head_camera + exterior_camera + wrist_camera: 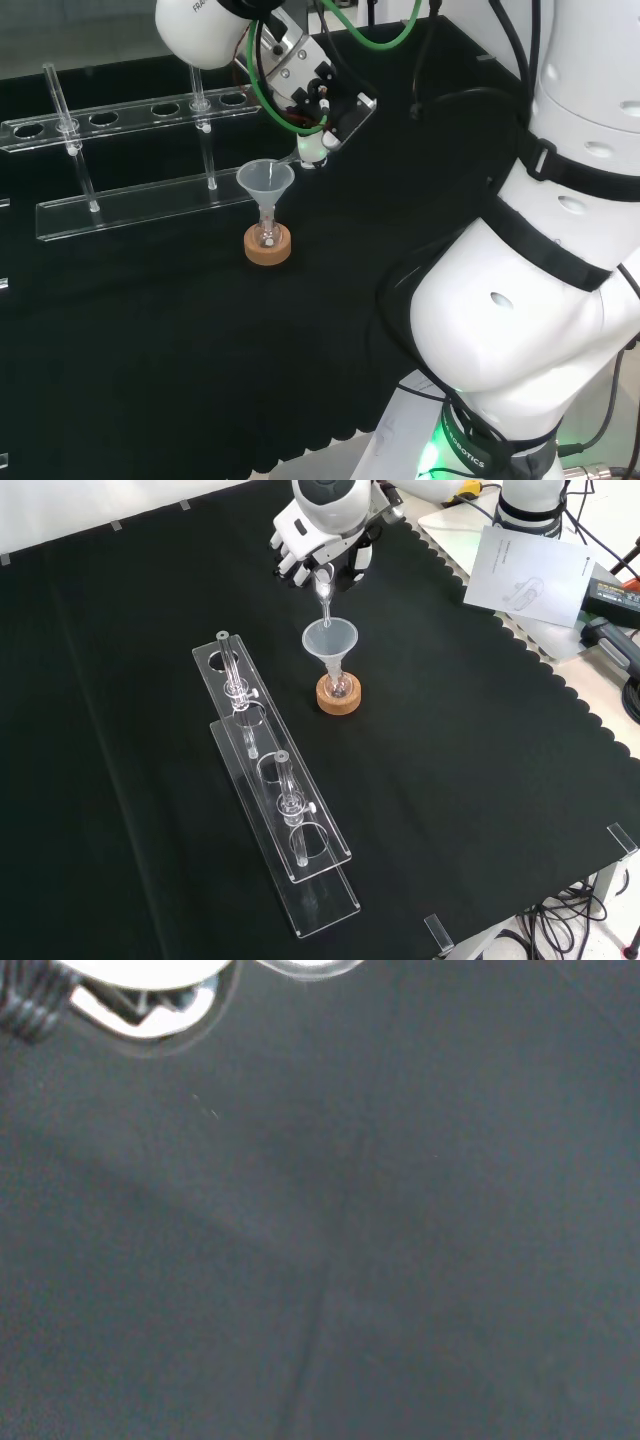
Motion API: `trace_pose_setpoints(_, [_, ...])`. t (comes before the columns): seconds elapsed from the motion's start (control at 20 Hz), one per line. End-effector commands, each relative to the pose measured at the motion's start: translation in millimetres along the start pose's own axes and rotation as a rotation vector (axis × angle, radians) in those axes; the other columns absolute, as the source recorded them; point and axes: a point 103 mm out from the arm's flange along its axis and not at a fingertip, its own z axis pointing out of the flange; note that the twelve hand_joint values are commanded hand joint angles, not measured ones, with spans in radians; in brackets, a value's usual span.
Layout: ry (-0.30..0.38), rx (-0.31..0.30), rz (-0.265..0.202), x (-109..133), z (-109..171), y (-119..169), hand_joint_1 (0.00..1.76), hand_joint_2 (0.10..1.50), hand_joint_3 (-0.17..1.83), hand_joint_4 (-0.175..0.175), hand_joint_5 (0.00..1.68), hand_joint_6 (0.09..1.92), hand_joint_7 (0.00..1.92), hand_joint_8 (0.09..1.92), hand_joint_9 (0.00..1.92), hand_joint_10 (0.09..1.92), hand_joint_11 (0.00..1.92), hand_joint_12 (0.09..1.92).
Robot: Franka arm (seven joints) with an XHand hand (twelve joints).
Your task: Pour all the NaCl from the weighing funnel into the round-bottom flask.
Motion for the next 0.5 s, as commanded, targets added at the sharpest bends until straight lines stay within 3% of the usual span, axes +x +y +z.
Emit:
trace_pose_setpoints(0.05, [-0.035,0.003,0.005,2.8,-4.8,-0.2,1.12,0.64,0.71,0.175,1.23,0.77,0.68,0.64,1.0,0.32,0.85,1.03])
trace_pose_setpoints(0.5, [-0.066,0.005,0.0,6.7,-9.1,0.2,1.12,0.64,0.71,0.175,1.23,0.77,0.68,0.64,1.0,0.31,0.85,1.03])
